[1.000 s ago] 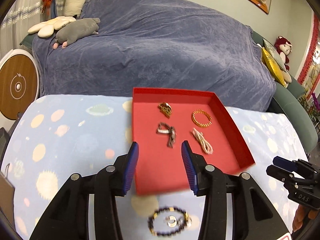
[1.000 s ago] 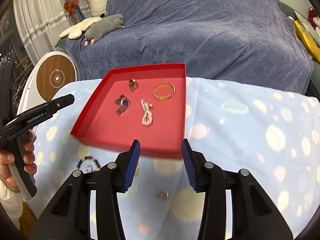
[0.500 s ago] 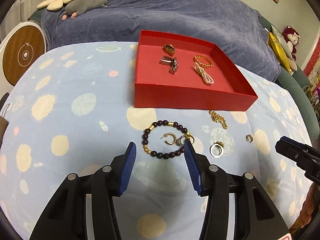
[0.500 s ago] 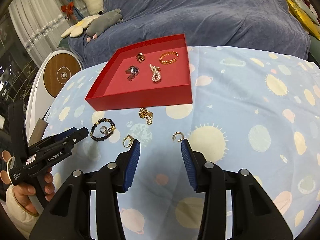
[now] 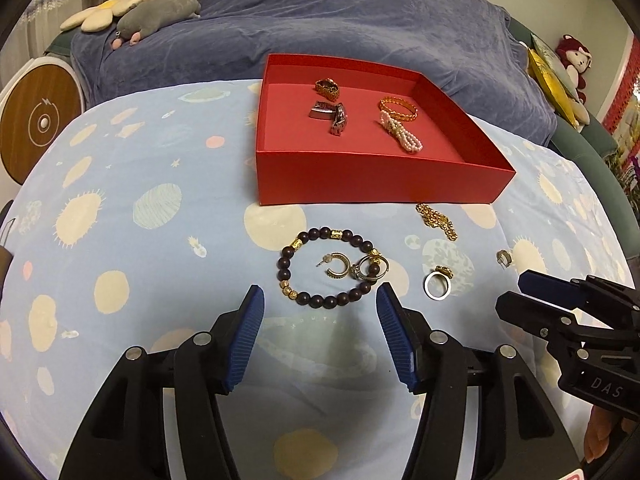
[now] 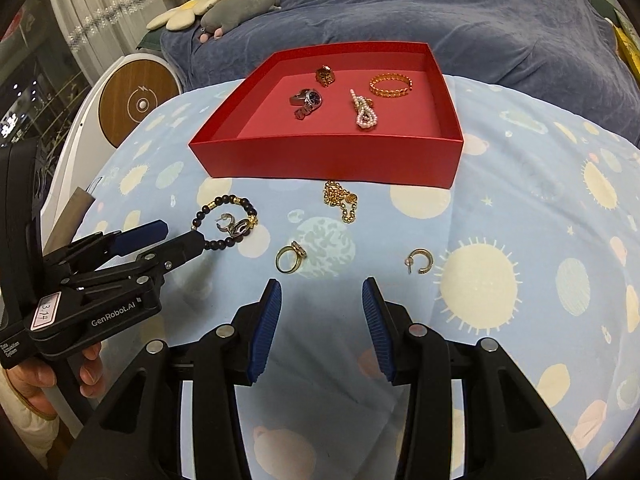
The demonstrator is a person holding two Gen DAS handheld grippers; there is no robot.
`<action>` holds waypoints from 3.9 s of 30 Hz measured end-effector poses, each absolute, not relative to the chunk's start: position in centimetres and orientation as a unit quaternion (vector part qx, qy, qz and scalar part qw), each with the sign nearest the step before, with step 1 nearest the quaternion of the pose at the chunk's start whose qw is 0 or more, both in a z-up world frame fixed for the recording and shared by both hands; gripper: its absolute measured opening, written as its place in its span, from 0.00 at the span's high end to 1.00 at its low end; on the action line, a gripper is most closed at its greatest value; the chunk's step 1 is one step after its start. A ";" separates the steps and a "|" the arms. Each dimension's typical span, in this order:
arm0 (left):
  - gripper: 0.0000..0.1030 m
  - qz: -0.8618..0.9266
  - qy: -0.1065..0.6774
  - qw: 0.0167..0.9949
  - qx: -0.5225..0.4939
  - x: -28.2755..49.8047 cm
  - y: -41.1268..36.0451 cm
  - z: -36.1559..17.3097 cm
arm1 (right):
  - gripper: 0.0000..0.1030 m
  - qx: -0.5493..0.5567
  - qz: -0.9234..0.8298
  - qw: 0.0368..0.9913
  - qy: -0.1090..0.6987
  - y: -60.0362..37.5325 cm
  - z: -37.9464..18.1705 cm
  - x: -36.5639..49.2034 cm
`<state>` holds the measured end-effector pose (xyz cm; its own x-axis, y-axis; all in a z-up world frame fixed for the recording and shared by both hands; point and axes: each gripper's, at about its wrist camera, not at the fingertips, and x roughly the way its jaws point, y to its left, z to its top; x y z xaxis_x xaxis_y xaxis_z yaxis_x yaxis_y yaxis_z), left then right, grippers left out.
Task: Organize jewelry
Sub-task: 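Withdraw both open grippers from the red box toward the remaining jewelry, then grasp the dark beaded bracelet with the left gripper, then close the right gripper on the gold chain while the left gripper holds the bracelet, then carry the bracelet and chain into the red box and open both grippers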
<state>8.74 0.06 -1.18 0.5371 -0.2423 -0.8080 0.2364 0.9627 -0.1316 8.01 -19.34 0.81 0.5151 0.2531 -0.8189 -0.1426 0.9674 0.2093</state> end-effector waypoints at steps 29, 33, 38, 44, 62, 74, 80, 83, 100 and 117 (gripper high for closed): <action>0.95 -0.119 0.438 0.891 0.018 10.6 0.0 -2.9 | 0.60 0.077 0.104 0.865 0.485 -20.8 0.5 9.1; 0.95 -0.143 0.432 0.890 -0.013 10.1 0.1 -1.3 | 0.60 0.075 0.109 0.865 0.485 -20.5 0.4 9.3; 0.95 -0.176 0.420 0.889 -0.044 9.3 0.1 0.9 | 0.60 0.073 0.122 0.862 0.487 -19.6 0.0 9.6; 0.95 -0.198 0.407 0.890 -0.060 8.3 0.1 2.6 | 0.60 0.070 0.123 0.861 0.489 -19.2 -0.3 9.9; 0.95 -0.194 0.411 0.889 -0.053 7.7 0.8 2.6 | 0.68 0.046 0.128 0.864 0.485 -17.6 -0.9 10.8; 0.95 -0.186 0.417 0.888 -0.057 7.8 1.6 2.3 | 0.68 0.033 0.101 0.875 0.473 -17.9 -1.4 14.9; 0.95 -0.184 0.418 0.888 -0.059 7.9 2.0 2.3 | 0.70 0.014 0.090 0.878 0.471 -17.5 -2.2 15.8; 0.95 -0.185 0.418 0.887 -0.061 7.9 2.1 2.3 | 0.86 0.004 0.088 0.879 0.468 -17.5 -2.2 15.8; 0.95 -0.194 0.397 0.894 -0.068 7.9 2.4 4.2 | 0.95 0.050 0.112 0.894 0.430 -18.6 2.8 13.8; 0.95 -0.261 0.360 0.891 -0.095 13.9 -1.4 12.3 | 0.95 0.056 0.108 0.925 0.361 -21.5 12.0 15.4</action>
<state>13.86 -1.43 12.29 0.6050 -0.5330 -0.5916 0.3968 0.8459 -0.3564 15.40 -21.54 11.95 0.7164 0.2398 -0.6552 -0.1585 0.9705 0.1819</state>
